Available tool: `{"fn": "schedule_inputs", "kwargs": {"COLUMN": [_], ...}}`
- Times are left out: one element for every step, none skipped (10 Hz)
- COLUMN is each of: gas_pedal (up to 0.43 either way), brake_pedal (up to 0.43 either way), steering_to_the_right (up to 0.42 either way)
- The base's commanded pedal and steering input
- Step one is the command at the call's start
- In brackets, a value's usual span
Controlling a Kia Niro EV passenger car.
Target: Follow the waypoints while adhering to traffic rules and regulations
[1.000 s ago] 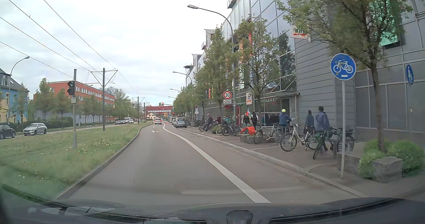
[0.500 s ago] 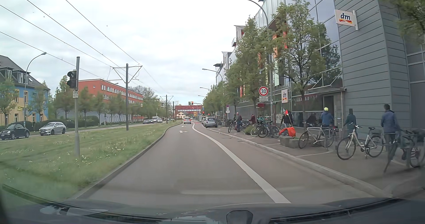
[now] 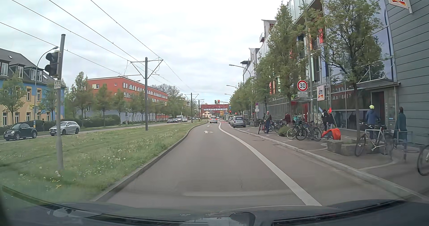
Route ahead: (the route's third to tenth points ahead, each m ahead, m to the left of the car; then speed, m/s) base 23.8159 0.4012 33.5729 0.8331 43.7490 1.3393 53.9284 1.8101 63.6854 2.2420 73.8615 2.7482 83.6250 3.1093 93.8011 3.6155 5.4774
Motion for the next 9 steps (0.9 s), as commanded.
{"fn": "schedule_inputs", "kwargs": {"gas_pedal": [0.087,0.087,0.087,0.087,0.087,0.087,0.087,0.087,0.087], "brake_pedal": [0.0,0.0,0.0,0.0,0.0,0.0,0.0,0.0,0.0], "steering_to_the_right": [-0.11,-0.095,-0.085,-0.072,-0.057,-0.047,-0.035,-0.028,-0.019]}}
